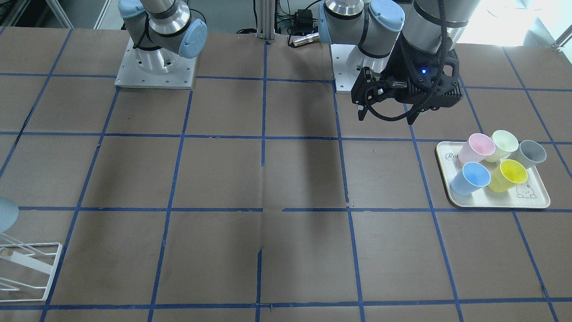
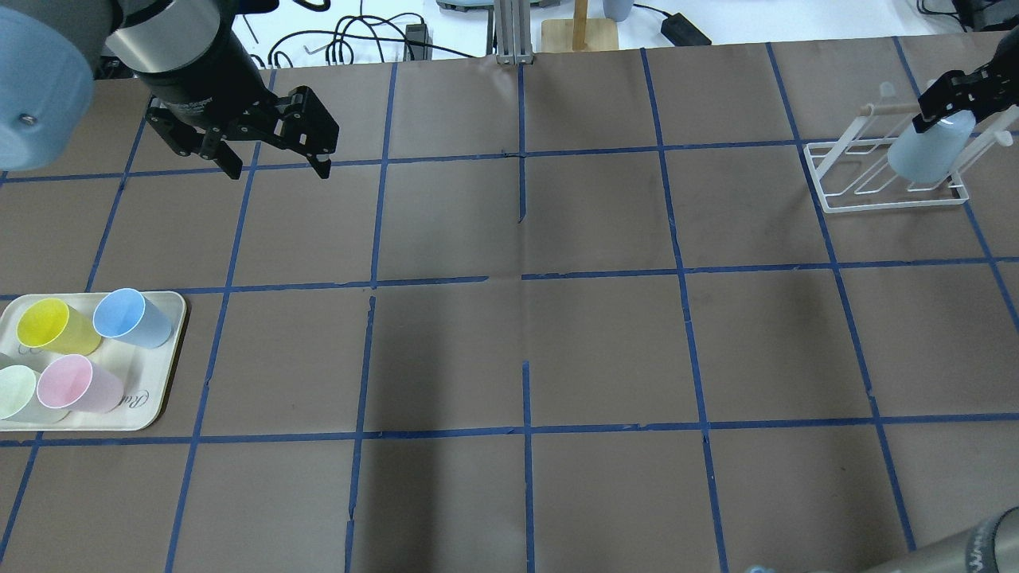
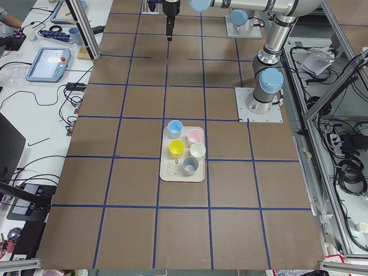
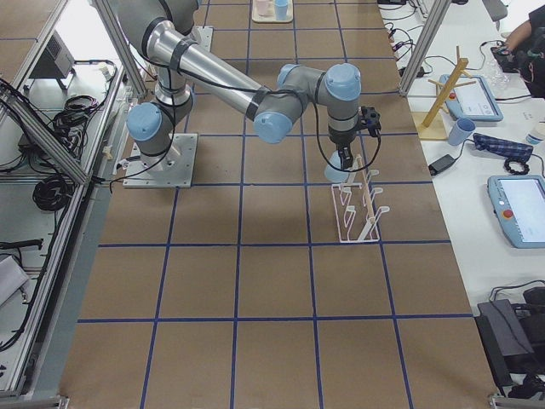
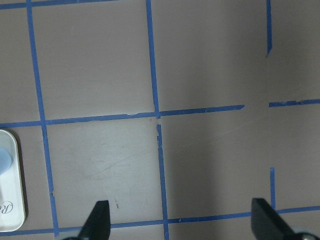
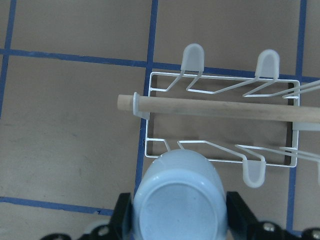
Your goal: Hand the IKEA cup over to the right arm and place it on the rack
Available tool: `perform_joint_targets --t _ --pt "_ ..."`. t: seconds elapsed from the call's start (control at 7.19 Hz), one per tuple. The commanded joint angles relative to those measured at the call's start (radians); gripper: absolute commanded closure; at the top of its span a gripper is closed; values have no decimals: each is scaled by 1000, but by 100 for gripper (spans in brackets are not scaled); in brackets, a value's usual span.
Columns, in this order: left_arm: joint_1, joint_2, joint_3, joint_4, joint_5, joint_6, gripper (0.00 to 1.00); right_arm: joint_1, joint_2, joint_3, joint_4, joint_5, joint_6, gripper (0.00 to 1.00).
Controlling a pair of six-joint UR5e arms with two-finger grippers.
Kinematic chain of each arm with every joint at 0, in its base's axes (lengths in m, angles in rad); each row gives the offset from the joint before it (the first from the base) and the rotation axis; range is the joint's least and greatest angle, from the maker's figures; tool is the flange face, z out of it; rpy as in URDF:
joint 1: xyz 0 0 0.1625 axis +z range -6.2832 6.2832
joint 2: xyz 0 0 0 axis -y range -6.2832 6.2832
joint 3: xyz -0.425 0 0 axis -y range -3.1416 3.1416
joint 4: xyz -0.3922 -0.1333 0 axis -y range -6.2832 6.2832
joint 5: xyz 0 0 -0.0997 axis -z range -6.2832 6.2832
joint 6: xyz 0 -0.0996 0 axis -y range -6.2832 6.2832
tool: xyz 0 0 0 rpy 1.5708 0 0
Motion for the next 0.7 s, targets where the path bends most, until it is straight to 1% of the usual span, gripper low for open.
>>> perform_joint_targets --t 0.0,0.42,0.56 --pt "1 3 -4 0 0 1 0 0 37 0 -23 6 -3 66" --pt "0 3 -4 0 1 1 0 0 54 0 -23 7 -1 66" --pt "1 4 -4 0 -2 1 0 0 70 1 -43 6 0 66"
